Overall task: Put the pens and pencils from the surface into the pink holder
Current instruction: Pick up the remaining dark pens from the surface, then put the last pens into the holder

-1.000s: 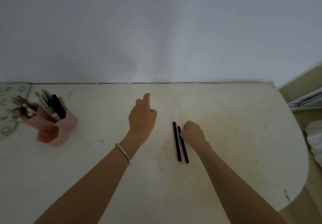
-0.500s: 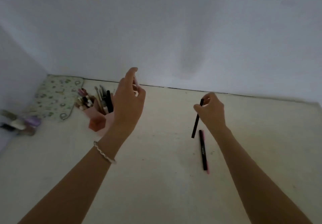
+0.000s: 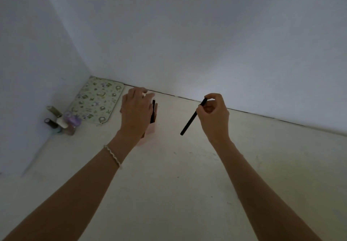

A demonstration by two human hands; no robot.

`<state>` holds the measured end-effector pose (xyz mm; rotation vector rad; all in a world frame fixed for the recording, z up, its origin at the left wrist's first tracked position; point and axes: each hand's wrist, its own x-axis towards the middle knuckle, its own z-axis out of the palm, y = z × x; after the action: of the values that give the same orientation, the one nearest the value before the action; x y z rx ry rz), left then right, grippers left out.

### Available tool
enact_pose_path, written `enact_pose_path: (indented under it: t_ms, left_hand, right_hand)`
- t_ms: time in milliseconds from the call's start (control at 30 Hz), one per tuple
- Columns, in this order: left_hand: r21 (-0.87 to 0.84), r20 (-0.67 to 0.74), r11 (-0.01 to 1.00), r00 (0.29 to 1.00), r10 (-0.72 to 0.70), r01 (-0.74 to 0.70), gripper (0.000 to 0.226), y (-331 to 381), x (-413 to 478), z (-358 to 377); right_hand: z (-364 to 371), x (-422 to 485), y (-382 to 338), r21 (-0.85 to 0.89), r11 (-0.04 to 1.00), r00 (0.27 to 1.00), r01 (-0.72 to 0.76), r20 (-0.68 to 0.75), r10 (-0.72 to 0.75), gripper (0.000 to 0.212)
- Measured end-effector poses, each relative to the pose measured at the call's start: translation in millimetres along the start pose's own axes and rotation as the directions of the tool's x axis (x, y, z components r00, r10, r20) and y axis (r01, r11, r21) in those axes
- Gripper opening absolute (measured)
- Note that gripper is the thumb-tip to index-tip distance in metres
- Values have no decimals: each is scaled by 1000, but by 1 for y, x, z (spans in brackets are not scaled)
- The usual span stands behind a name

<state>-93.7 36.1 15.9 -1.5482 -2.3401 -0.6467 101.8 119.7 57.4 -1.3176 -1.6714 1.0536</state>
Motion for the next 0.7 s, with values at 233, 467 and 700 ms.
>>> enact_pose_path:
  t_ms: [233,467,700]
  left_hand:
    - [42,-226,998,974,-30,41,51,-11,12,-27]
    - [-135,-189,984,972,-140,116,48,-22,18,-46]
    - [-205,-108,963,973,-202,177,42,-20,7,-43]
  right_hand:
    - [31,-9,-14,127,980,988,151,-27,-149,25]
    - [87,-17,-13,76,956,958,282,29,-285,23]
    - [108,-25,28,-247,828,857,503,272,-439,30]
